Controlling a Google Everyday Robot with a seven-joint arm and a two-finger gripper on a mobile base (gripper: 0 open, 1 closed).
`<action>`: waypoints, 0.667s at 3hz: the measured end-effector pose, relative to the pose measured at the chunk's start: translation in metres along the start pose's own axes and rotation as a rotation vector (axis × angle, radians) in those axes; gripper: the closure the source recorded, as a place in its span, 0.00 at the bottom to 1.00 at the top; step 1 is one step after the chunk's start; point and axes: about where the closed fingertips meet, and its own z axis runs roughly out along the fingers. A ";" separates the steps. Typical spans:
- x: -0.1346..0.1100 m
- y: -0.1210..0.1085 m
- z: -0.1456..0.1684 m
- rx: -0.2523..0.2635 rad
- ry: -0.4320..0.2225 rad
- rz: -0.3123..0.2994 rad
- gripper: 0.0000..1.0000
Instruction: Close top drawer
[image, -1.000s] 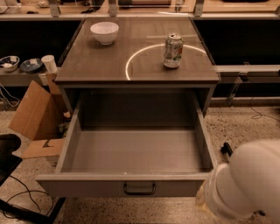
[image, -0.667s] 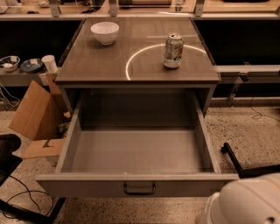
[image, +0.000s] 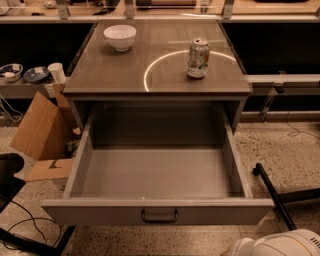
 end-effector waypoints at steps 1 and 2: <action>-0.020 -0.032 0.021 0.047 -0.095 -0.029 1.00; -0.058 -0.066 0.037 0.077 -0.203 -0.087 1.00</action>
Offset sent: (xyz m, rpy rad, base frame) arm 0.1363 0.0241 -0.0209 0.1577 -0.2690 0.1271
